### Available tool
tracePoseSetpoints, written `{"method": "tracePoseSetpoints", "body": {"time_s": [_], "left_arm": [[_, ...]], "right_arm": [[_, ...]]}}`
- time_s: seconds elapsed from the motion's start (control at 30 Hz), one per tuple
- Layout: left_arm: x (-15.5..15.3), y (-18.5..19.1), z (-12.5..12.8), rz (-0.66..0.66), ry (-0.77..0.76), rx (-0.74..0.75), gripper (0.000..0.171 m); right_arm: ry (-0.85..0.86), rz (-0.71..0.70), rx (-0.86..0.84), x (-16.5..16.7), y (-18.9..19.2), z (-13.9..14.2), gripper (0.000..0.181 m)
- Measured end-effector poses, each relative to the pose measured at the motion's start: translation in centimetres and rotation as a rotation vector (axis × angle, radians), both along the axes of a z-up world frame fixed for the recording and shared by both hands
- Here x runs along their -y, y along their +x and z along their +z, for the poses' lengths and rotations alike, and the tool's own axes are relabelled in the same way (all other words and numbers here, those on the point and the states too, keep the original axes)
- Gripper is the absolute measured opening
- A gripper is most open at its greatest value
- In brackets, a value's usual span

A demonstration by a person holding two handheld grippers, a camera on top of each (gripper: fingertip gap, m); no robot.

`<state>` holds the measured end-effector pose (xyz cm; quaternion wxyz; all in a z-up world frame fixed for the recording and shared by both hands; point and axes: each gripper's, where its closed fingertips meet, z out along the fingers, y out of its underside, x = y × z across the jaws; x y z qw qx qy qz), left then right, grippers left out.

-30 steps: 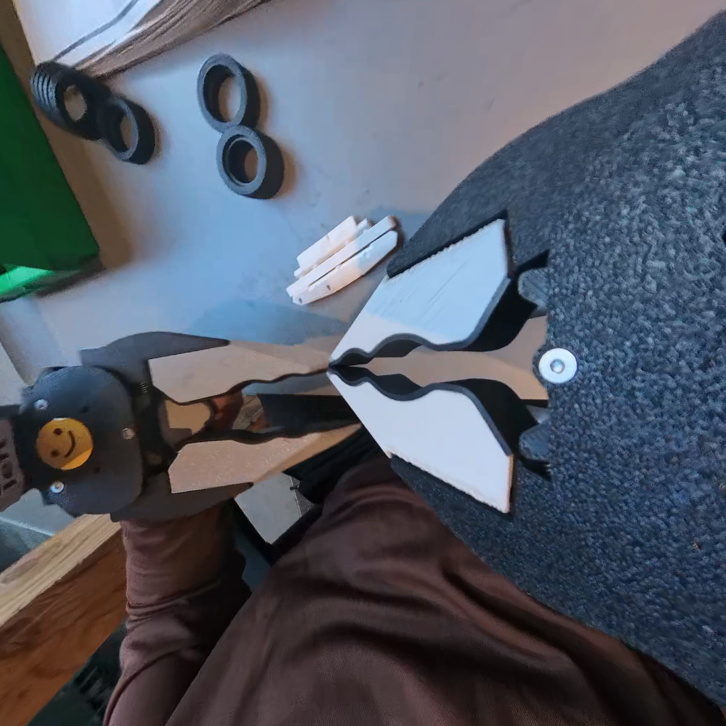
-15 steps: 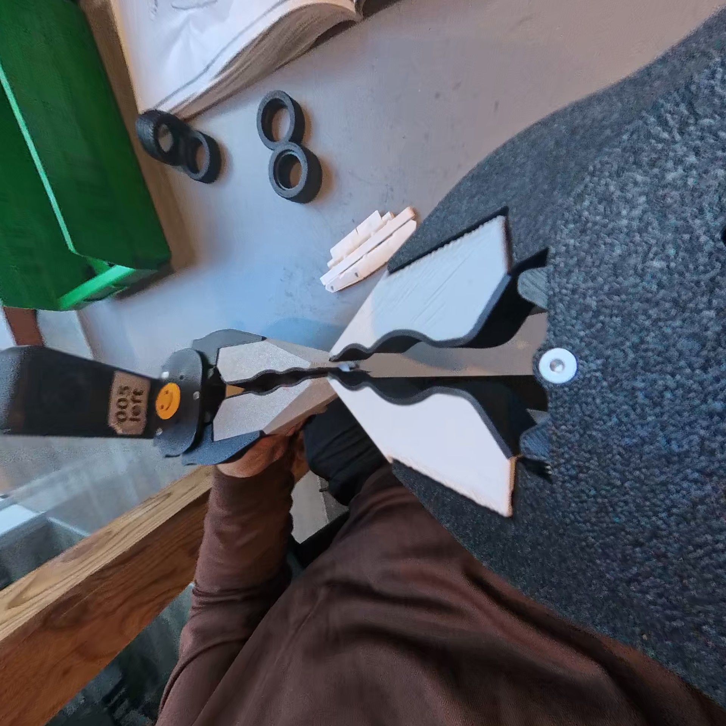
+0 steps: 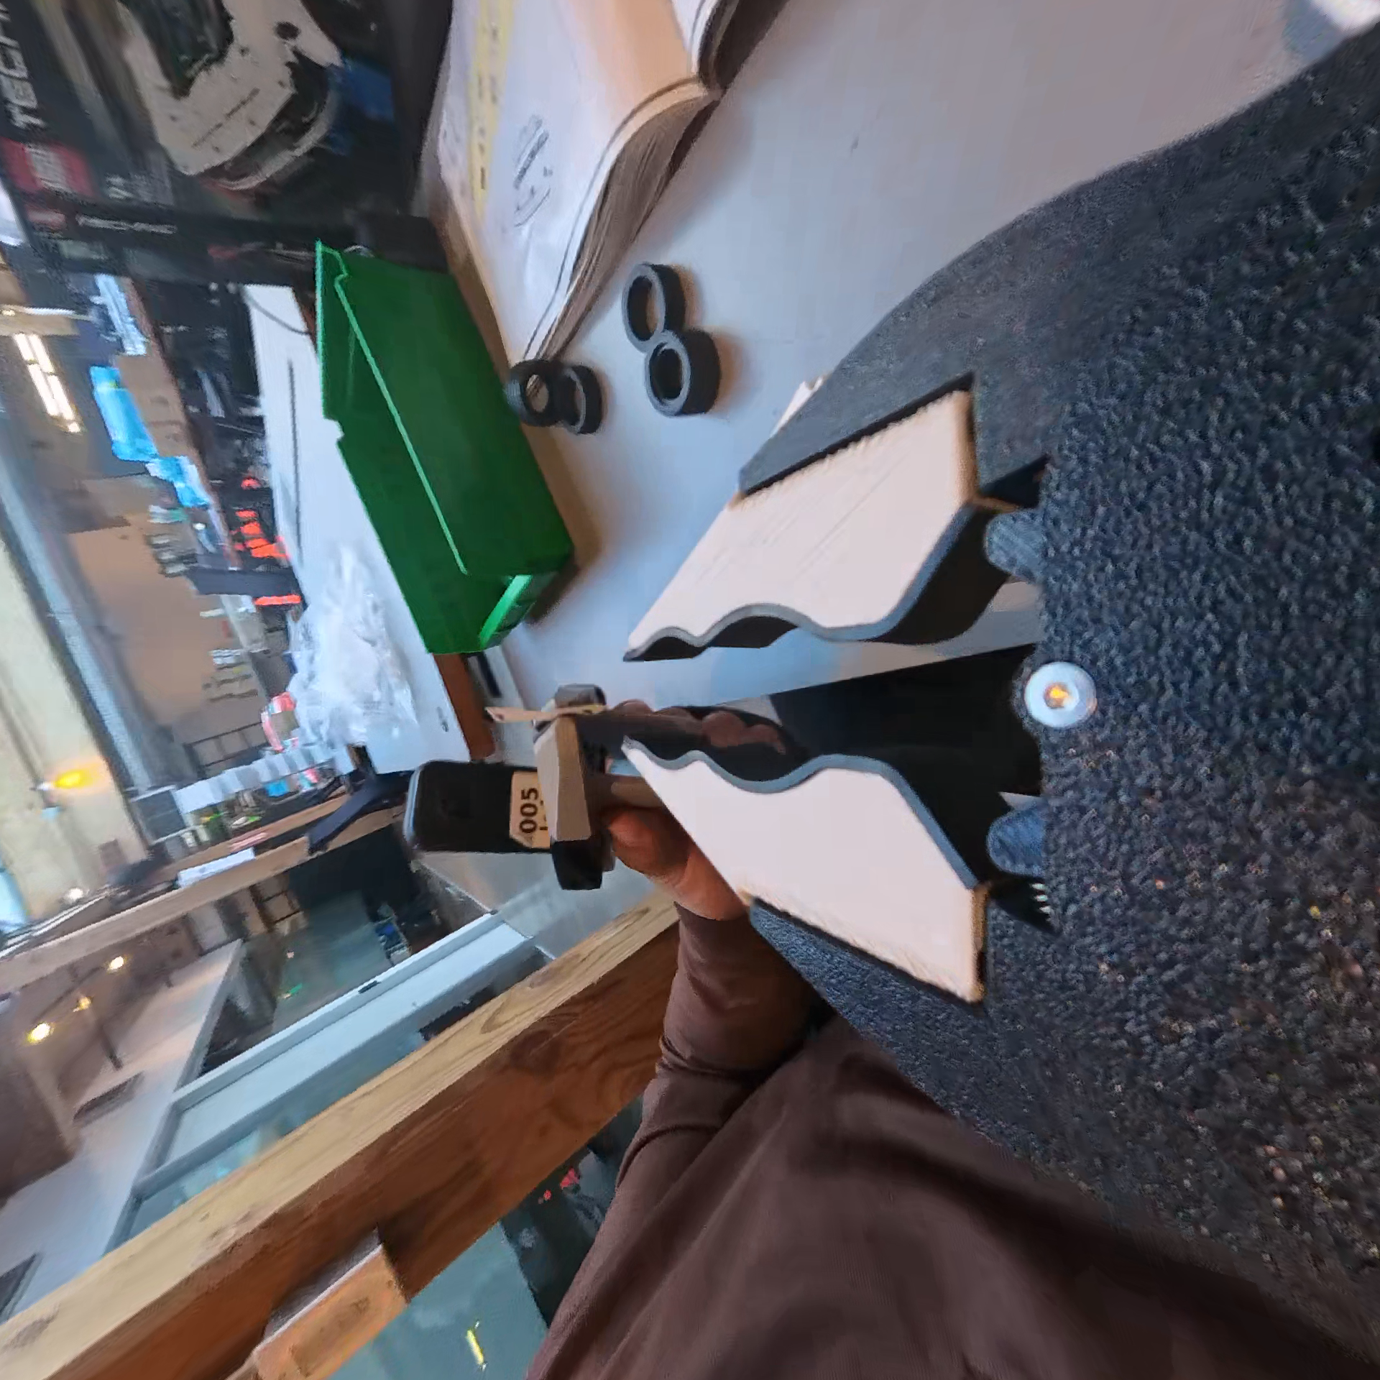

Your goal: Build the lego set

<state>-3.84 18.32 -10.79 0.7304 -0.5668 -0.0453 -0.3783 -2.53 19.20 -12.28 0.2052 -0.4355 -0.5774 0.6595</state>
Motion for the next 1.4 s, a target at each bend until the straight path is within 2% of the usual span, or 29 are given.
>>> {"method": "tracePoseSetpoints", "body": {"time_s": [0.1,0.3,0.37,0.73,0.8,0.83,1.03,1.23,1.4], "left_arm": [[-0.2,0.5,0.2,-0.011,-0.003,0.049,0.0],[0.1,1.2,-0.2,0.002,-0.007,0.043,0.0],[0.1,1.2,-0.3,0.0,-0.013,0.047,0.0],[0.2,0.9,0.1,0.025,-0.007,0.045,0.0],[0.3,1.0,0.3,0.02,0.0,0.05,0.0],[0.3,1.1,0.3,0.018,0.001,0.048,0.0],[0.2,1.3,0.3,0.022,0.0,0.042,0.0],[0.3,1.5,0.1,0.02,-0.003,0.007,0.0],[1.2,2.8,0.4,-0.04,0.061,-0.058,0.028]], "right_arm": [[-0.005,0.011,-0.015,1.2,-0.3,-0.3,0.02],[-0.076,0.022,-0.041,1.4,-0.2,0.3,0.013],[-0.083,0.023,-0.037,1.3,-0.1,0.2,0.0],[-0.142,0.036,-0.029,1.4,-0.3,0.2,0.005],[-0.134,0.022,-0.025,1.2,-0.4,0.1,0.019],[-0.131,0.022,-0.026,1.3,-0.4,0.1,0.02],[-0.128,0.049,-0.043,1.9,-0.1,0.6,0.0],[-0.117,0.072,-0.052,2.2,0.4,0.6,0.0],[-0.118,0.059,-0.063,2.2,0.6,0.5,0.0]]}}
